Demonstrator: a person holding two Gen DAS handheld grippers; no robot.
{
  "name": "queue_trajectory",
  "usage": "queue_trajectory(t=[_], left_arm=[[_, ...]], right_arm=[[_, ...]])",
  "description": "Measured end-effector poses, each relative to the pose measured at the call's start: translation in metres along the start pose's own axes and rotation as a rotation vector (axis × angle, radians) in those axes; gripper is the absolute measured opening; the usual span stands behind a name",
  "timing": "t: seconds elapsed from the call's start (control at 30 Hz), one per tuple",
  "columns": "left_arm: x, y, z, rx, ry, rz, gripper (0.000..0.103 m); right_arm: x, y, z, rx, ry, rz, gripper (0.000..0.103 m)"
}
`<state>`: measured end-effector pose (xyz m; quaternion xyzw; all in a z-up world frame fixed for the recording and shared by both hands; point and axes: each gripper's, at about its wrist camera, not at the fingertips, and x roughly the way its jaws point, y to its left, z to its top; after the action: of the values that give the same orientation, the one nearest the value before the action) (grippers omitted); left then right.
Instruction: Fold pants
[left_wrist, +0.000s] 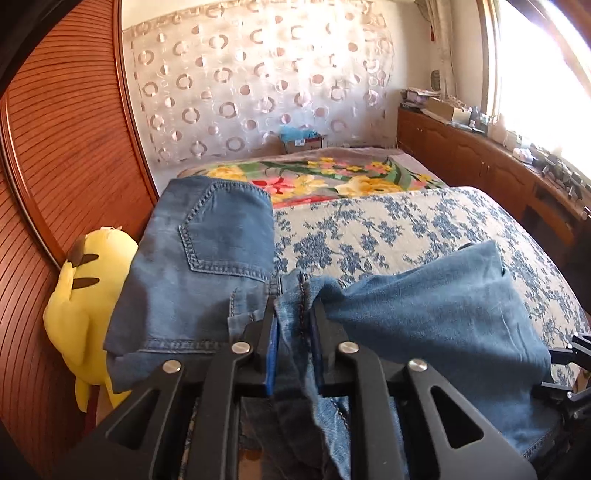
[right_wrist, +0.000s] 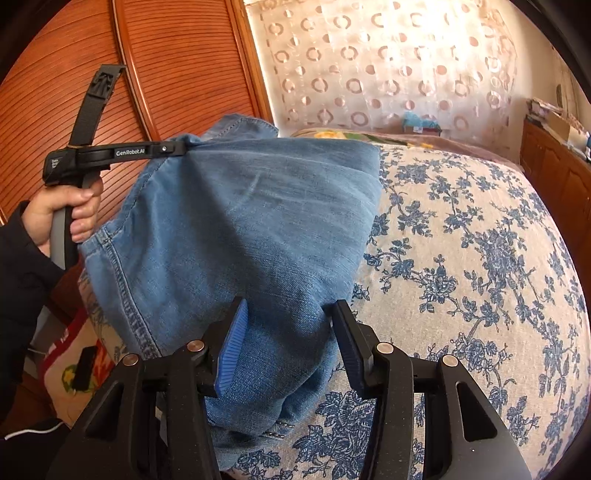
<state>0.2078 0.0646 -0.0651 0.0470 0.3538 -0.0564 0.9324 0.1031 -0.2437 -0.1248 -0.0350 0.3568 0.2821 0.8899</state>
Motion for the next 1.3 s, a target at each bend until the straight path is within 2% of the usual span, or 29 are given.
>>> queue_trajectory(t=[0.1, 0.23, 0.5, 0.63, 0.83, 1.1, 1.2, 1.3], left_arm=[[-0.005, -0.005, -0.004, 0.017, 0.010, 0.004, 0.022], [-0.023, -0.016, -0.015, 0.026, -0.012, -0.028, 0.042], [-0.052, -0.039, -0.037, 0.042, -0.038, -0.057, 0.048], [-0.059, -0.042, -0.046, 0.026, -0.043, -0.077, 0.065], [-0.066, -0.040, -0.066, 0.005, -0.036, -0.067, 0.065], [-0.056, -0.022, -0.105, -0.019, 0.043, 0.022, 0.065], [-0.053, -0.016, -0.116, -0.031, 0.053, 0.008, 0.065], [-0.054, -0.015, -0.121, -0.031, 0.041, 0.009, 0.066]], right_arm=[[-0.001, 0.001, 0.000, -0.004, -0.001, -0.005, 0.048], [-0.004, 0.003, 0.001, -0.009, -0.007, -0.005, 0.048], [-0.008, 0.012, 0.001, -0.028, -0.017, -0.011, 0.048], [-0.010, 0.014, 0.001, -0.026, -0.029, -0.023, 0.048], [-0.016, 0.016, 0.002, -0.028, -0.044, -0.025, 0.048], [-0.014, 0.020, -0.003, -0.041, -0.031, -0.036, 0.049], [-0.009, 0.020, -0.004, -0.043, -0.022, -0.065, 0.049], [-0.005, 0.015, -0.005, -0.026, -0.012, -0.080, 0.053]])
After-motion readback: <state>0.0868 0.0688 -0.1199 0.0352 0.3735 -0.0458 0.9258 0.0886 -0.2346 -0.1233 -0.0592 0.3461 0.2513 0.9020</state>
